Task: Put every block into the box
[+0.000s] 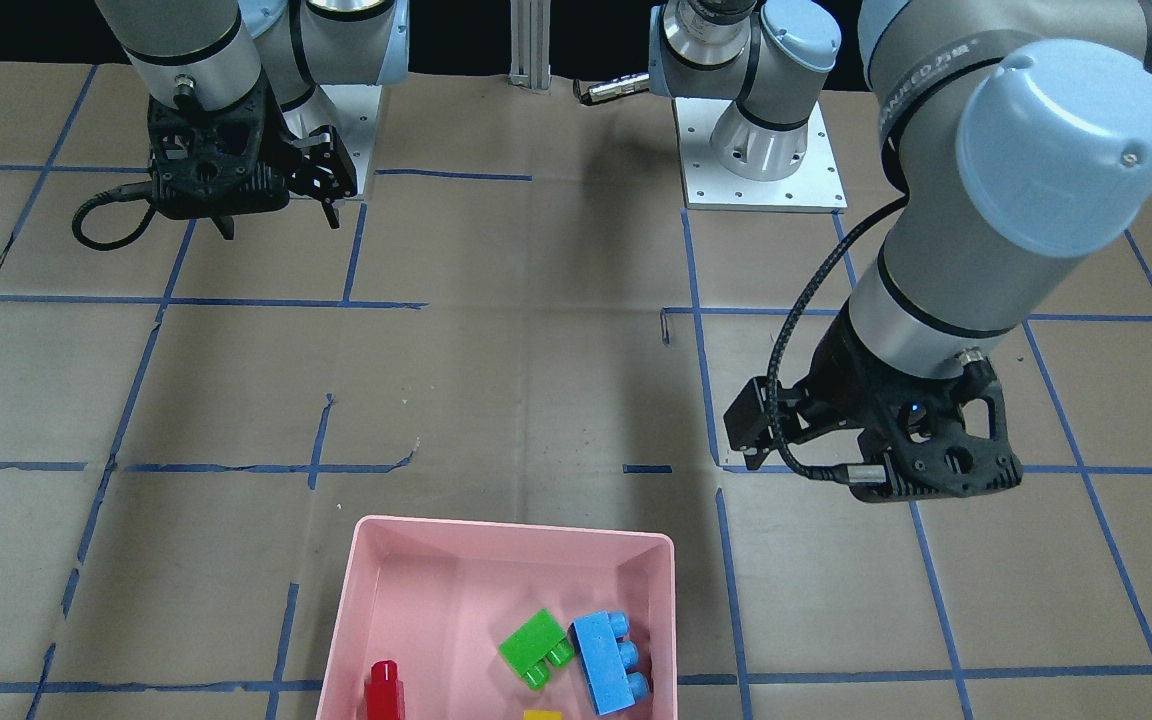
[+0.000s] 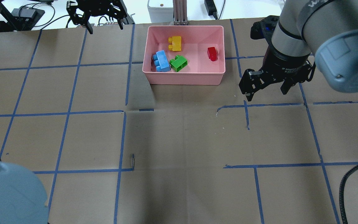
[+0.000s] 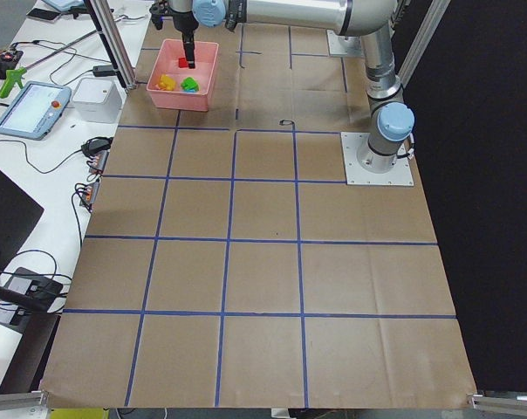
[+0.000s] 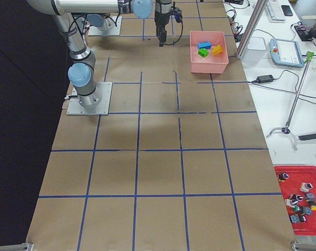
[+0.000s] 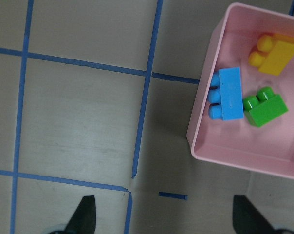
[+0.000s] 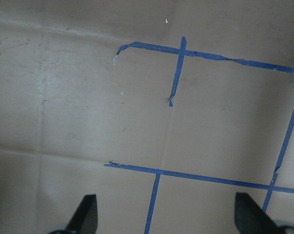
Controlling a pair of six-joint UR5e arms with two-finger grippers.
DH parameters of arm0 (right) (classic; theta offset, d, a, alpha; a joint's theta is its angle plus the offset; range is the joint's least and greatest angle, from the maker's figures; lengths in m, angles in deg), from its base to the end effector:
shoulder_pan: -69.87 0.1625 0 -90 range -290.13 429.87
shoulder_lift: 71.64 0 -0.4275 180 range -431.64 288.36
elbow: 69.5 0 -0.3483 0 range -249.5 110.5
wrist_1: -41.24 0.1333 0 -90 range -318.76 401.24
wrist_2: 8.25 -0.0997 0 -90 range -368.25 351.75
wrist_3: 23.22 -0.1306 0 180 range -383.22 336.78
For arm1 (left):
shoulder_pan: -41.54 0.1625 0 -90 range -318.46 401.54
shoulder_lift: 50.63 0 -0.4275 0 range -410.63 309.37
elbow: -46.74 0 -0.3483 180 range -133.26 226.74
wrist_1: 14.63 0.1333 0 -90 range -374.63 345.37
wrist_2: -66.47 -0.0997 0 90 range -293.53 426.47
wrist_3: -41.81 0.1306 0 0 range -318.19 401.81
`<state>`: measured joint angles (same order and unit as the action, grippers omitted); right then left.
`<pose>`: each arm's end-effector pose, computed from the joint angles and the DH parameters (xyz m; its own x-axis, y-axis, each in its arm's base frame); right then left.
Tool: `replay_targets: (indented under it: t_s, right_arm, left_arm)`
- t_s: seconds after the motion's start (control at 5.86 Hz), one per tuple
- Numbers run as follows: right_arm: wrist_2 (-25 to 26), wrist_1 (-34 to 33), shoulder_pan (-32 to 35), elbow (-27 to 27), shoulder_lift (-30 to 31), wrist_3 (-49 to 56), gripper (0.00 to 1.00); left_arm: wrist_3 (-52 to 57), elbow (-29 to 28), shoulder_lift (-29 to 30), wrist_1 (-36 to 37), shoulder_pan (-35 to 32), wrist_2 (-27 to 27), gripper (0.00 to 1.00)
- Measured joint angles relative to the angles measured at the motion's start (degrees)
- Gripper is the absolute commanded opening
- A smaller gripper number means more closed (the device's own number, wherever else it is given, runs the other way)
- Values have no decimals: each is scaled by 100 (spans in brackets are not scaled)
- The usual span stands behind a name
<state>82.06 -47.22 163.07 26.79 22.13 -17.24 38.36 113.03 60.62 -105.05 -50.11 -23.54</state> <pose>0.1553 -0.4020 0.4364 -0.9872 -0.1597 -0.0020 -0.1594 0.9847 0.0710 -0.1507 -0.6031 0.4489 -0.9995 -0.0314 0.0020 -0.0314 0.9989 -0.0355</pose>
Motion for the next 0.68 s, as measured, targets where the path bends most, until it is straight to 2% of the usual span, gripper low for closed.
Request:
replay_targets:
  t_s: [0.34,0.68]
  right_arm:
    - [2,11,-87,21,105,-52,100]
    - [-47,-1,-211,38,107,-30,100]
  left_arm:
    - [1011,914,-808,37,80,45,100]
    - [1473,1780,-1560,170,304,53,100]
